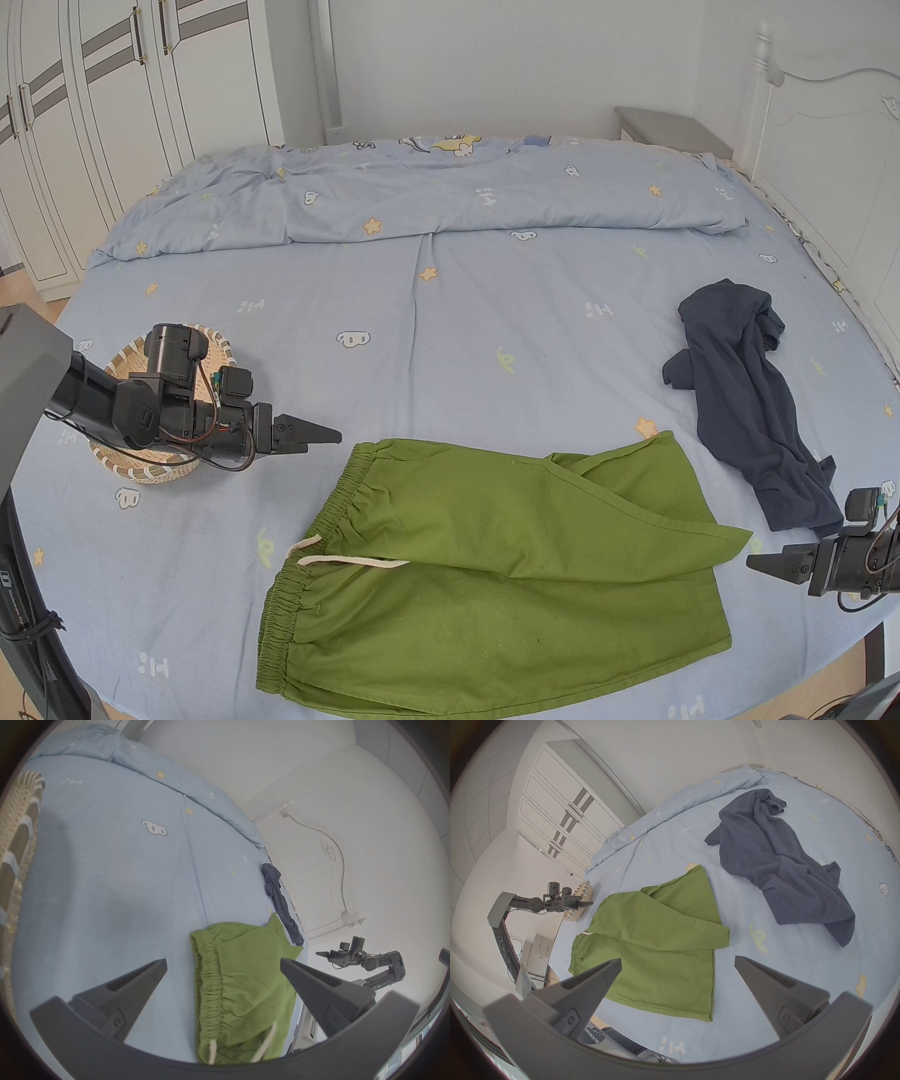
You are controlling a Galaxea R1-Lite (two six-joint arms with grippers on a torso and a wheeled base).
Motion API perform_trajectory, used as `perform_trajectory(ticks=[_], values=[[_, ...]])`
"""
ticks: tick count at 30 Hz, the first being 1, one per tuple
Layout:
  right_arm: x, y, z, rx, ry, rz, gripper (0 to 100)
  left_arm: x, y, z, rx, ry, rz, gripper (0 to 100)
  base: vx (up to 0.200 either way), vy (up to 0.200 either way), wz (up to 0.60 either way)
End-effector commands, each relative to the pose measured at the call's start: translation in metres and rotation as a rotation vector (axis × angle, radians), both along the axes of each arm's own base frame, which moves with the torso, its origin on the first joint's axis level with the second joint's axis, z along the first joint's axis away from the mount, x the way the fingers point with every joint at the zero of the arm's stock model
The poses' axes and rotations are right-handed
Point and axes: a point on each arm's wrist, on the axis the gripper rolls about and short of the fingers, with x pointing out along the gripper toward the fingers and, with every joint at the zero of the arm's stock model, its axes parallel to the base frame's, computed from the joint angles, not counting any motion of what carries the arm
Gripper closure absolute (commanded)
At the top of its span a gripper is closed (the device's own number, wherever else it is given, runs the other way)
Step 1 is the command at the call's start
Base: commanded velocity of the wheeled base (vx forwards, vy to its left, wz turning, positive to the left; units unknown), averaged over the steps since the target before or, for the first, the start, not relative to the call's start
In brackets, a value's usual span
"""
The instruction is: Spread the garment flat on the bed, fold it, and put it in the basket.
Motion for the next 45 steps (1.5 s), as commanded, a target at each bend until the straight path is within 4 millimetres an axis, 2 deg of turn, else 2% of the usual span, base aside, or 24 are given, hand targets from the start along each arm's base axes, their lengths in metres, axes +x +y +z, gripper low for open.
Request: perform_trajectory(ticks=[1,11,17,30,40,41,45], values=[[-0.002,0.0,0.001,0.0,-0.008,-0.002,0,0.015,-0.006,-0.029,0.013,0.039,-0.019,0,0.0,0.0,0.0],[-0.005,0.0,0.0,0.001,-0.008,-0.009,0,0.017,-0.033,-0.043,0.036,0.041,-0.101,0,0.0,0.0,0.0],[-0.009,0.001,0.0,0.001,-0.017,-0.005,0,0.021,-0.036,-0.054,0.092,0.031,-0.087,0,0.0,0.0,0.0],[-0.012,0.001,0.0,0.002,-0.025,-0.007,0,0.028,-0.045,-0.049,0.084,0.003,-0.105,0,0.0,0.0,0.0],[-0.012,0.001,0.0,0.003,-0.024,-0.007,0,0.029,-0.051,-0.055,0.083,0.015,-0.123,0,0.0,0.0,0.0],[-0.012,0.001,0.0,0.003,-0.024,-0.007,0,0.029,-0.051,-0.055,0.083,0.015,-0.123,100,0.0,0.0,0.0],[-0.012,0.001,0.0,0.003,-0.026,-0.007,0,0.028,-0.053,-0.056,0.082,0.018,-0.129,100,0.0,0.0,0.0]])
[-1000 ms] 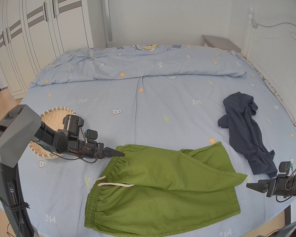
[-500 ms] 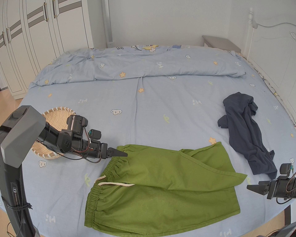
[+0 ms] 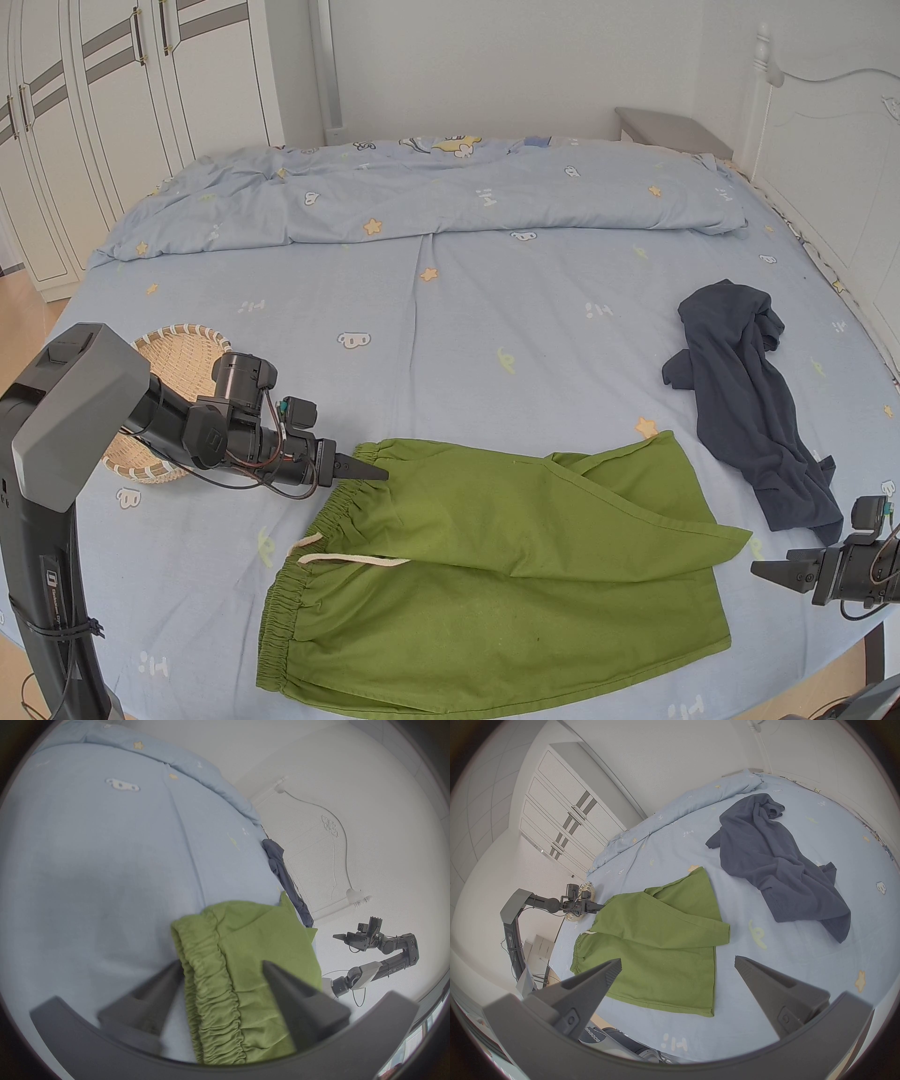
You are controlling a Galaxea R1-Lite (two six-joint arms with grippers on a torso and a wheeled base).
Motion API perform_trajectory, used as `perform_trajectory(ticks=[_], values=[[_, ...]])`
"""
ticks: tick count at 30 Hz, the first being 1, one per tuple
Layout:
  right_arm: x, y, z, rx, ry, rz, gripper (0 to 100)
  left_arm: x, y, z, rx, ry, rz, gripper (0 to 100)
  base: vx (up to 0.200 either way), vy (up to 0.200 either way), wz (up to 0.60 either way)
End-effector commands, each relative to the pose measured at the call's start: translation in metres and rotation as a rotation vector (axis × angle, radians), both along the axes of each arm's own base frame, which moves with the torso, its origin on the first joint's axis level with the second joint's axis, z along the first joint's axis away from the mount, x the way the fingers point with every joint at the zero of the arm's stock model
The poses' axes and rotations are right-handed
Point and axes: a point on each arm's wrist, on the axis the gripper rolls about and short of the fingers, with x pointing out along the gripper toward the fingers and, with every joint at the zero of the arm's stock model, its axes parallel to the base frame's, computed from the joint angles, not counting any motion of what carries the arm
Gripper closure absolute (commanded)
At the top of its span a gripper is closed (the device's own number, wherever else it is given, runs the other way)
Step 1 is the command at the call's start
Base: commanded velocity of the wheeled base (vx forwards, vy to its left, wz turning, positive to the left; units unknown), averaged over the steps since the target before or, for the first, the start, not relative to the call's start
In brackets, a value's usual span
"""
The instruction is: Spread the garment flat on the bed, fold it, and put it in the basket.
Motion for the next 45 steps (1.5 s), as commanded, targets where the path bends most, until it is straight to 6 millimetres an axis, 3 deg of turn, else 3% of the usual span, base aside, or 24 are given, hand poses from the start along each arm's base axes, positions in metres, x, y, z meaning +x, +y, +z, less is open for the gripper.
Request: perform_trajectory(ticks=[1,8,18,20,23,25,33,45], values=[[0.0,0.0,0.0,0.0,0.0,-0.001,0,0.0,0.0,-0.003,-0.001,0.009,-0.003,100,0.0,0.0,0.0],[-0.001,0.0,-0.002,0.0,0.008,0.0,0,-0.002,0.001,-0.002,-0.001,0.014,0.0,100,0.0,0.0,0.0],[0.008,-0.001,-0.002,-0.013,0.012,-0.013,0,-0.006,0.023,0.011,-0.007,-0.001,0.048,100,0.0,0.0,0.0],[0.019,-0.003,-0.003,-0.033,0.026,-0.028,0,-0.006,0.023,0.011,-0.007,-0.001,0.048,100,0.0,0.0,0.0],[0.045,-0.01,-0.024,-0.102,0.083,-0.08,0,-0.007,0.022,0.012,-0.007,-0.005,0.046,100,0.0,0.0,0.0],[0.051,-0.01,-0.027,-0.101,0.077,-0.08,0,-0.007,0.021,0.012,-0.007,-0.005,0.045,100,0.0,0.0,0.0],[0.107,-0.018,-0.064,-0.092,0.123,-0.065,0,-0.009,0.021,0.014,-0.009,-0.007,0.042,100,0.0,0.0,0.0],[0.129,-0.014,-0.059,0.006,0.08,0.022,0,-0.012,0.02,0.016,-0.009,-0.007,0.039,100,0.0,0.0,0.0]])
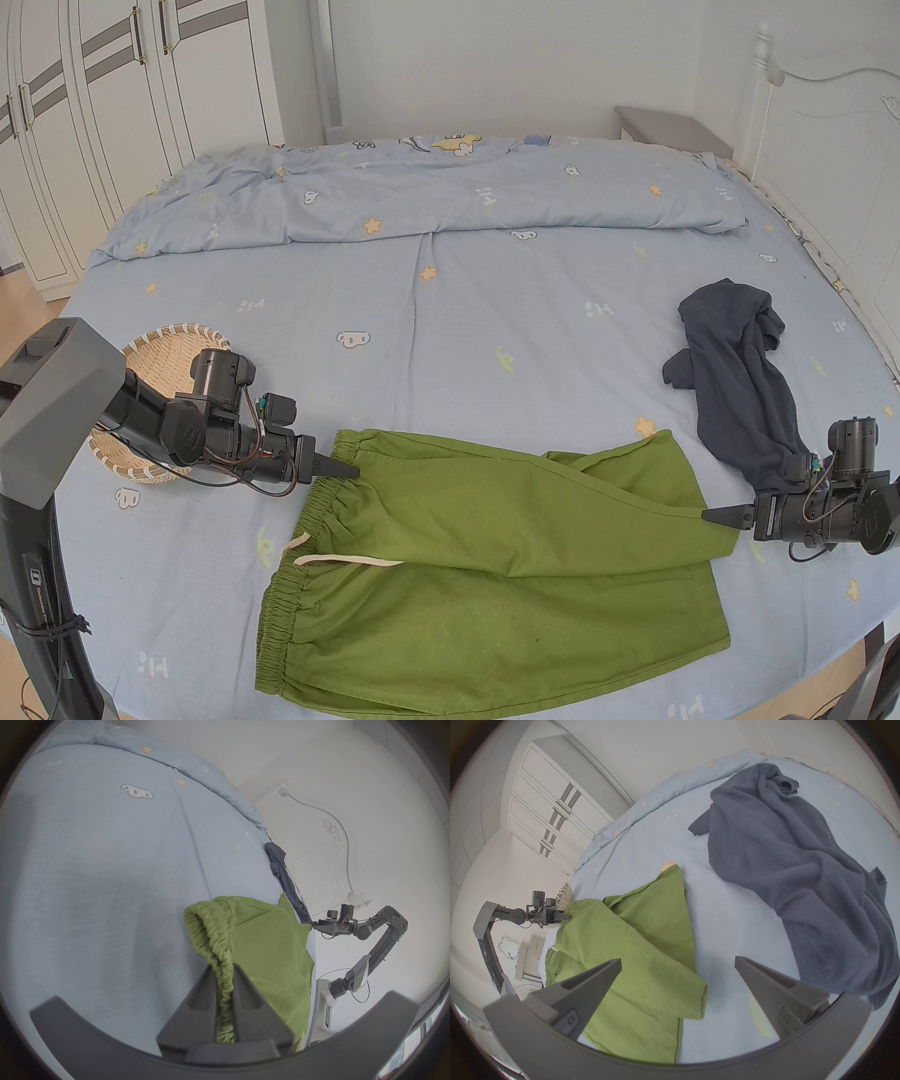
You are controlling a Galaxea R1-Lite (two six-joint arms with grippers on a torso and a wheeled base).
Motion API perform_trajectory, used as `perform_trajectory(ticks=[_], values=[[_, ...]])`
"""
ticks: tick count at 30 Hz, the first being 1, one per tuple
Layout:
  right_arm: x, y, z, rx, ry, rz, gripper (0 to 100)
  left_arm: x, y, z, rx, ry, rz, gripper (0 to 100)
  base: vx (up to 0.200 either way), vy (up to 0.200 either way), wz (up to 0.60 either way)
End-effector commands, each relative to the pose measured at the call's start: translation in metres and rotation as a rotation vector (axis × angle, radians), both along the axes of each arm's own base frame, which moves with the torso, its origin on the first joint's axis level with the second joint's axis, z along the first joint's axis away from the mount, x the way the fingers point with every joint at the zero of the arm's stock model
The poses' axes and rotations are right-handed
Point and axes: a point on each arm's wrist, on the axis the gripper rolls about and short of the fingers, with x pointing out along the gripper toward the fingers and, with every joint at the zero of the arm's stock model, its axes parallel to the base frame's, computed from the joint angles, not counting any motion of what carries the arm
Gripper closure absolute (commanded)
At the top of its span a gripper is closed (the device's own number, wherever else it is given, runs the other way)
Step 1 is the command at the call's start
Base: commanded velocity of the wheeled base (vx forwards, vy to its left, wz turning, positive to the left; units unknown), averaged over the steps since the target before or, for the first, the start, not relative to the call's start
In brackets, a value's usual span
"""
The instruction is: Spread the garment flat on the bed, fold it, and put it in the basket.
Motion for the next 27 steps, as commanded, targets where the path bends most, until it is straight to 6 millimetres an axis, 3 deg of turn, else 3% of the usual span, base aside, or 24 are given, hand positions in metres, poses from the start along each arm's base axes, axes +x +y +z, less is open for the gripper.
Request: perform_trajectory(ticks=[1,25,26,27], values=[[0.007,0.001,-0.008,0.01,0.023,0.008,0,-0.001,0.0,0.003,-0.001,-0.004,0.0,100,0.0,0.0,0.0],[0.004,0.016,-0.008,0.007,0.025,0.067,0,-0.001,0.0,0.003,-0.001,-0.004,0.0,100,0.0,0.0,0.0],[0.004,0.016,-0.008,0.006,0.025,0.066,100,-0.002,0.0,0.005,-0.002,-0.011,0.0,100,0.0,0.0,0.0],[0.004,0.016,-0.008,0.006,0.025,0.065,100,-0.002,0.0,0.006,-0.002,-0.012,0.0,100,0.0,0.0,0.0]])
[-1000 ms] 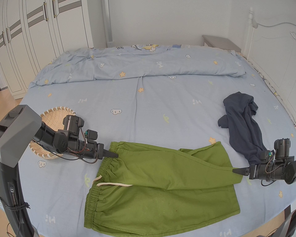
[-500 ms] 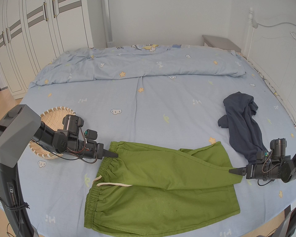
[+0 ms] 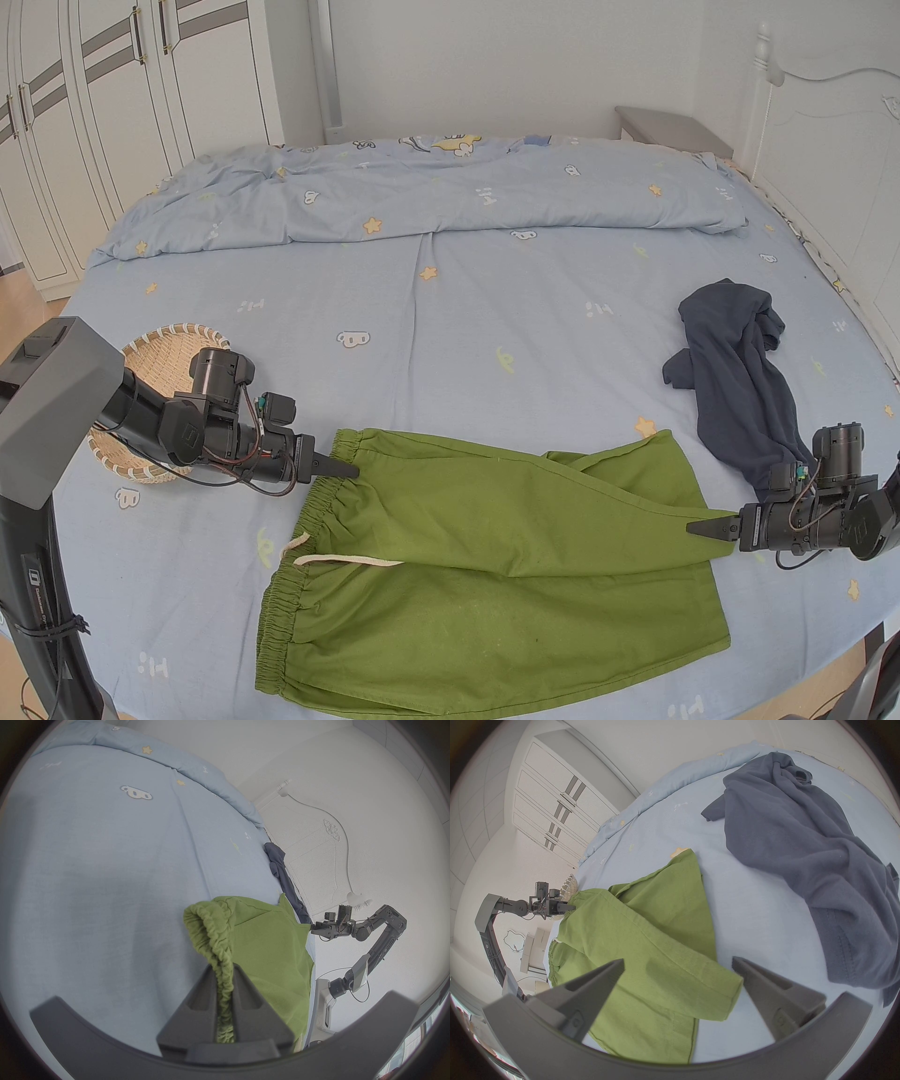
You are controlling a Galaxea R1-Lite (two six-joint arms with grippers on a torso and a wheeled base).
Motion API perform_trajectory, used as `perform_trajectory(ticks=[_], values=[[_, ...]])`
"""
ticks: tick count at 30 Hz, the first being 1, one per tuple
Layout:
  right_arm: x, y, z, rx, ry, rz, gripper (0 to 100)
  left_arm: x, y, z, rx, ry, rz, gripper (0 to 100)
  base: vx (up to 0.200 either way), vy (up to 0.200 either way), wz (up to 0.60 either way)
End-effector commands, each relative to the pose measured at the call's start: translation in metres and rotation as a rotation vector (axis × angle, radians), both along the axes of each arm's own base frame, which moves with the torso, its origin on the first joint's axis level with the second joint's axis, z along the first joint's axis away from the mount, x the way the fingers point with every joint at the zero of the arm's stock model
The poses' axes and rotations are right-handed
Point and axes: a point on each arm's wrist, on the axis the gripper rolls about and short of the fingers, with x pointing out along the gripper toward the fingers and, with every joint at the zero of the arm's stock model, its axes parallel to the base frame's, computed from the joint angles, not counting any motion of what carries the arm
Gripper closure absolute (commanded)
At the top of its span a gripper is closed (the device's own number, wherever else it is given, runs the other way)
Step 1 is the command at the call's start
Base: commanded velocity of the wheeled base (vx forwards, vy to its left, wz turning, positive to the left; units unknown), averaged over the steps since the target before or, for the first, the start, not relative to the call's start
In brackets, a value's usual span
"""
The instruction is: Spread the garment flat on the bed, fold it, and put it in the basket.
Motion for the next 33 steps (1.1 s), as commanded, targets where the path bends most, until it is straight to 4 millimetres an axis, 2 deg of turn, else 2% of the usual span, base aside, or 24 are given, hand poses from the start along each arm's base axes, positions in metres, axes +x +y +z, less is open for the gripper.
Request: perform_trajectory(ticks=[1,15,18,25,27,29,30,33], values=[[0.001,0.001,0.001,-0.001,-0.004,0.003,100,-0.001,0.0,0.003,-0.001,-0.008,0.0,100,0.0,0.0,0.0],[-0.002,-0.001,0.002,-0.002,-0.005,-0.004,100,-0.001,0.002,0.006,-0.002,-0.012,0.005,100,0.0,0.0,0.0],[-0.006,0.0,0.011,-0.003,-0.032,-0.001,100,-0.003,0.005,0.012,-0.005,-0.026,0.012,100,0.0,0.0,0.0],[-0.021,0.008,0.051,-0.002,-0.126,0.023,100,-0.01,0.018,0.034,-0.018,-0.064,0.045,100,0.0,0.0,0.0],[-0.028,0.015,0.07,0.001,-0.147,0.053,100,-0.013,0.024,0.041,-0.019,-0.079,0.058,100,0.0,0.0,0.0],[-0.031,0.019,0.079,0.003,-0.157,0.069,100,-0.015,0.025,0.044,-0.02,-0.089,0.063,100,0.0,0.0,0.0],[-0.035,0.025,0.094,0.008,-0.179,0.094,100,-0.017,0.03,0.049,-0.022,-0.1,0.073,100,0.0,0.0,0.0],[-0.039,0.031,0.116,0.016,-0.214,0.119,100,-0.019,0.033,0.055,-0.023,-0.127,0.082,100,0.0,0.0,0.0]])
